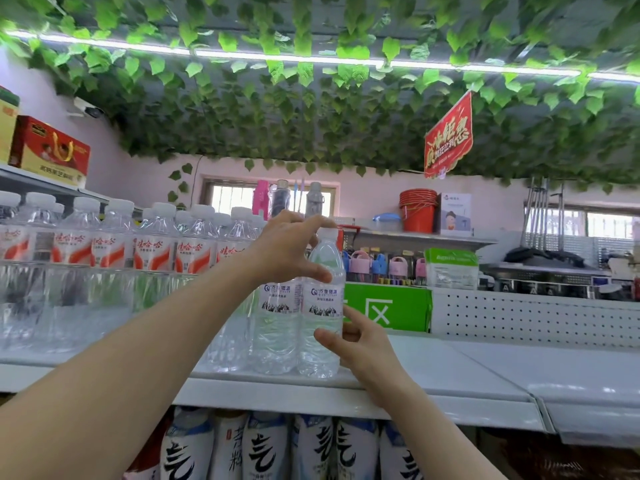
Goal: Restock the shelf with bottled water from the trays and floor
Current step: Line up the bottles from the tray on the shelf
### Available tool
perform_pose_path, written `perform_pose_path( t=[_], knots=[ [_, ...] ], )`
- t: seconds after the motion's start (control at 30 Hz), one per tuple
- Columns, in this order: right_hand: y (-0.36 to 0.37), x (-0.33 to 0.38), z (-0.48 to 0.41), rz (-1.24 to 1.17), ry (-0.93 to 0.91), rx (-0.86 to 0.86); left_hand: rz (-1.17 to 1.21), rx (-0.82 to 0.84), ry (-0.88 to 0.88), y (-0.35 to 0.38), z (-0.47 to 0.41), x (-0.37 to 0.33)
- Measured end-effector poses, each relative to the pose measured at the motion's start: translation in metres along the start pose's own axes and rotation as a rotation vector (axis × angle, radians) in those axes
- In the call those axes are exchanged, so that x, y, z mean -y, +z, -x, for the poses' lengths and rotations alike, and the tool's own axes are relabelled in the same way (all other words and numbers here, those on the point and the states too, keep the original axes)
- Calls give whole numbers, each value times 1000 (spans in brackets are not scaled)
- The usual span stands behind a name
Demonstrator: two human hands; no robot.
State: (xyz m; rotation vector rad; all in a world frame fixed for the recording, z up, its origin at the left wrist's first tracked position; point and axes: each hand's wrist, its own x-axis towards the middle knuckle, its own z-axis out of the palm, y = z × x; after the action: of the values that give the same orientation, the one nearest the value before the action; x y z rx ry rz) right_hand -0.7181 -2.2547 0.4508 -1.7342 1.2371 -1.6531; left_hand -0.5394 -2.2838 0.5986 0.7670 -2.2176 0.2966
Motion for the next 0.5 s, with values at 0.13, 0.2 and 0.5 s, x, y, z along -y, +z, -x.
perform_pose_path(
  t=[0.13, 0.2, 0.5],
  knots=[
    [1, 1, -2, 34, 39, -45, -24, 6, 2, 0, -1, 1],
    [1, 3, 0, 65, 68, -58, -40, 4, 4, 0, -1, 1],
    [7, 40, 25, 352, 173, -95, -212, -81, -2, -7, 27, -5]
  ],
)
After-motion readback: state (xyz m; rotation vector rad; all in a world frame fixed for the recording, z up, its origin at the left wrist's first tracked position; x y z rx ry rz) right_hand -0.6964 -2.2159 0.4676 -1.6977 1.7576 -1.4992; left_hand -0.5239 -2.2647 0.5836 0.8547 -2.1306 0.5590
